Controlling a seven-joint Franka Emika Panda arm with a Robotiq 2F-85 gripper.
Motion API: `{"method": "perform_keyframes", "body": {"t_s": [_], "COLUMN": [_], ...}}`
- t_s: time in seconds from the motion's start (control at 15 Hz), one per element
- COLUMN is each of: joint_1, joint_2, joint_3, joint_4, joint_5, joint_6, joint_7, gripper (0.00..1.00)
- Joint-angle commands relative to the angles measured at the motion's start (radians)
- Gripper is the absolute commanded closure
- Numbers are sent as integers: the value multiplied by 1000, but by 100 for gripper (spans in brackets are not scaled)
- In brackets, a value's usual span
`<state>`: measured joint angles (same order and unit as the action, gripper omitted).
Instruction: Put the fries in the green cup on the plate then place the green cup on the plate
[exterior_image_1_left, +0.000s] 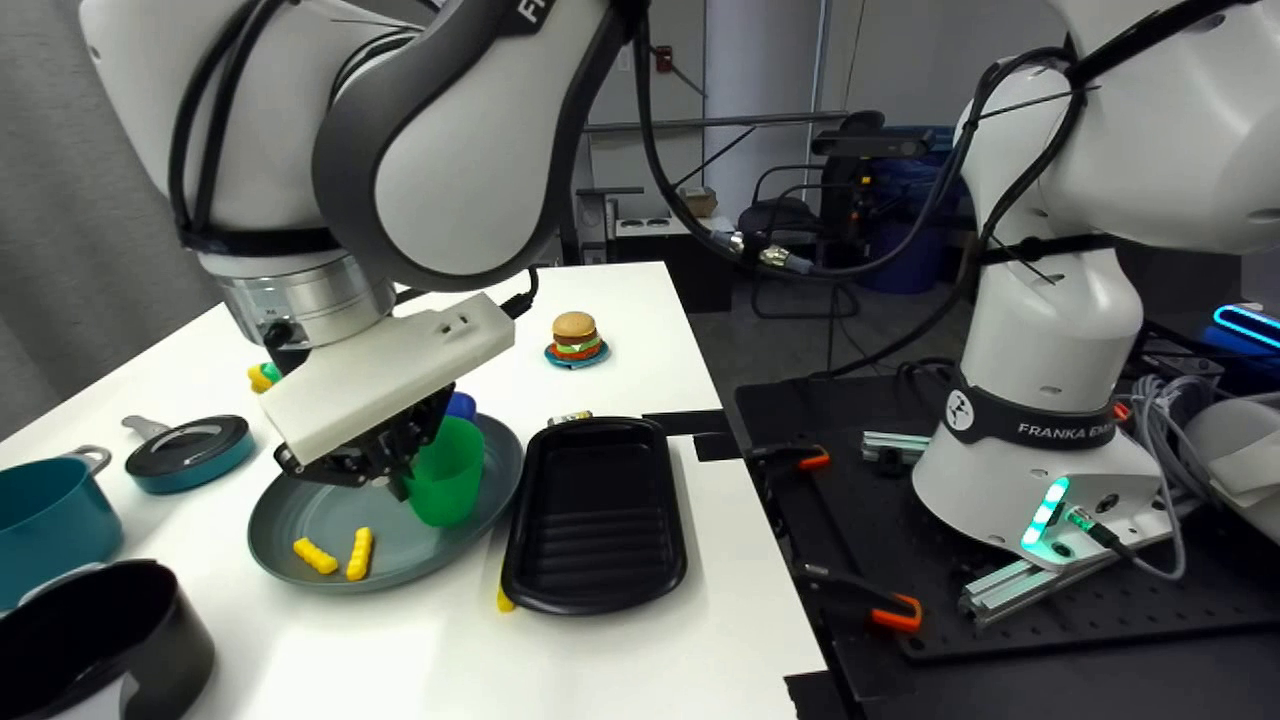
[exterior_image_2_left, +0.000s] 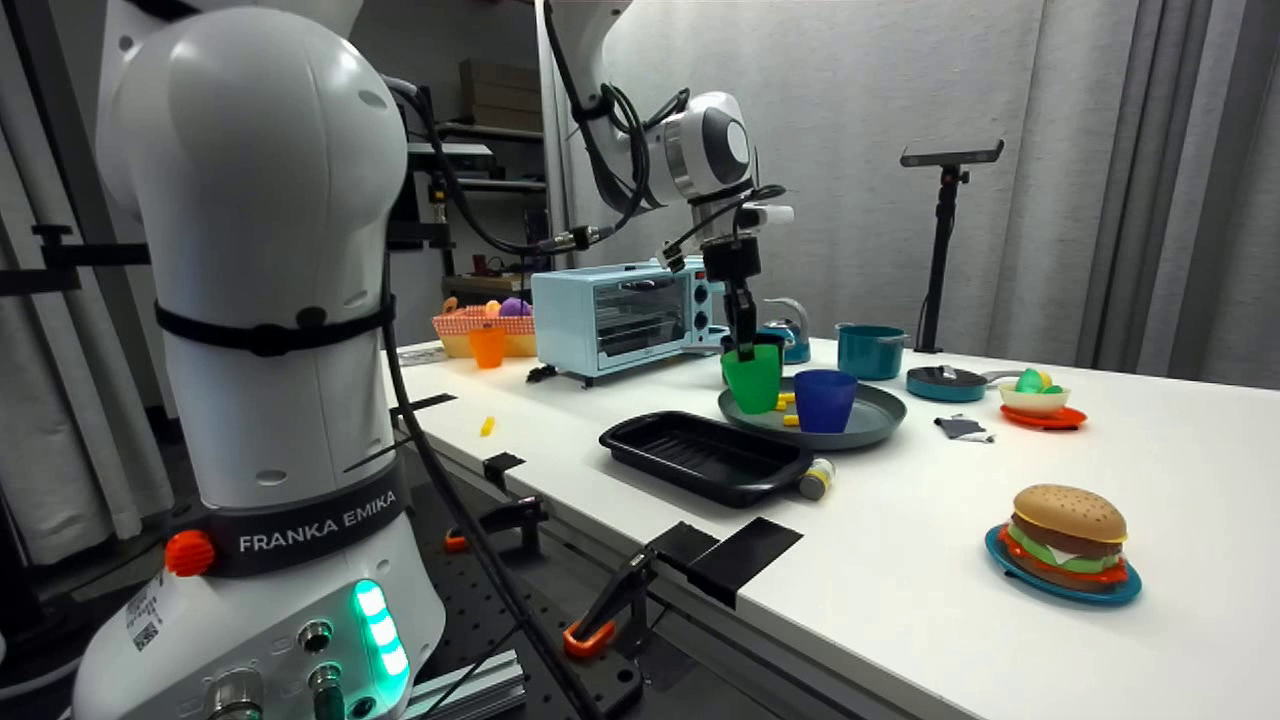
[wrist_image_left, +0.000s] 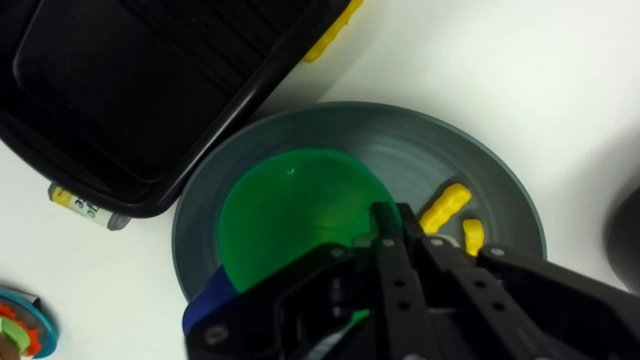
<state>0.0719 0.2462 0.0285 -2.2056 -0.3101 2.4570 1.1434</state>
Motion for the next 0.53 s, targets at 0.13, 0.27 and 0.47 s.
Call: {"method": "perform_keyframes", "body": {"t_s": [0.13,0.27,0.47], "joint_1": [14,14,16], "joint_2": [32,40,46], "joint_3": [-28,-31,-36], "joint_4": [8,10,11], "joint_5": [41,46,46], "joint_6": [16,14,11], "joint_7": [-41,-43,-43], "gripper": [99,71,56]}}
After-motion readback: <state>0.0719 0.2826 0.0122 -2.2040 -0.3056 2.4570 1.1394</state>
